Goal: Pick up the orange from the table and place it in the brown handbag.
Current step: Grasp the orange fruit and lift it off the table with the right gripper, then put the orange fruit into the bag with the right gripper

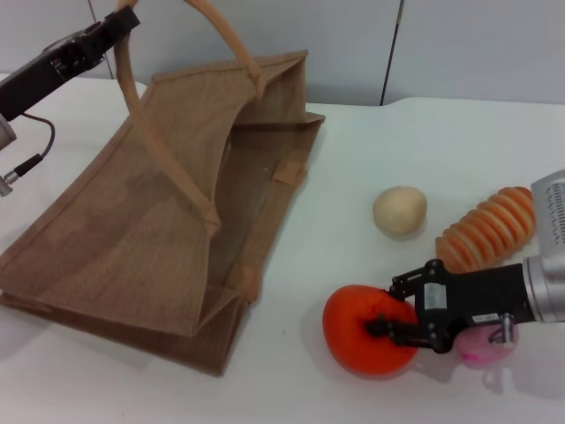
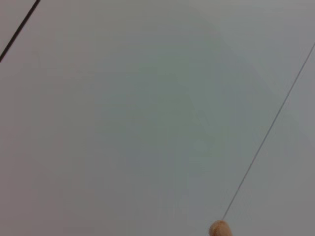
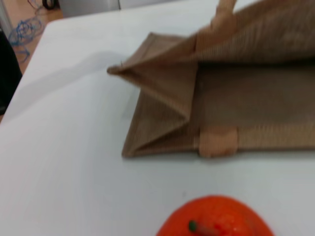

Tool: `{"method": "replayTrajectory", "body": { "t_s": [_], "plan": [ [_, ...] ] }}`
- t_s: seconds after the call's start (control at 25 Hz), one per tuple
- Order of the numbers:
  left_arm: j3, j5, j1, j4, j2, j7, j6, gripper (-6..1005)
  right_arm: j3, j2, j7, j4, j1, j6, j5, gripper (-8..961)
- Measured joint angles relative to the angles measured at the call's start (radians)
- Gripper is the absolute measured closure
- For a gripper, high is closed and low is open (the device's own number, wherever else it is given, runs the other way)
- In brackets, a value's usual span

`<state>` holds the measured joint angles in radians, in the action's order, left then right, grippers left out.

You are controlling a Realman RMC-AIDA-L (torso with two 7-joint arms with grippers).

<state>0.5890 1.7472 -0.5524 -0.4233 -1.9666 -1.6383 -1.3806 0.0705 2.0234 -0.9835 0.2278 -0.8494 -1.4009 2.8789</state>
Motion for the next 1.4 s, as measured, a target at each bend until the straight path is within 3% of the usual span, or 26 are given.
{"method": "replayTrajectory", "body": {
  "t_s": [0.88,1.2,1.4],
  "plan": [
    [0.013,-0.013,-0.022,0.009,0.000,0.007,-0.013,877,-0.009,-0.001,0.097,0.046,0.000,-0.093,-0.273,722],
    [0.021,-0.039,-0.059,0.010,-0.009,0.013,-0.061,877,-0.007,0.003,0.099,0.007,-0.070,-0.063,-0.326,764],
    [0.027,-0.054,-0.093,0.034,-0.010,0.016,-0.092,878,0.005,0.003,0.116,-0.087,-0.143,0.077,-0.317,808]
  ]
}}
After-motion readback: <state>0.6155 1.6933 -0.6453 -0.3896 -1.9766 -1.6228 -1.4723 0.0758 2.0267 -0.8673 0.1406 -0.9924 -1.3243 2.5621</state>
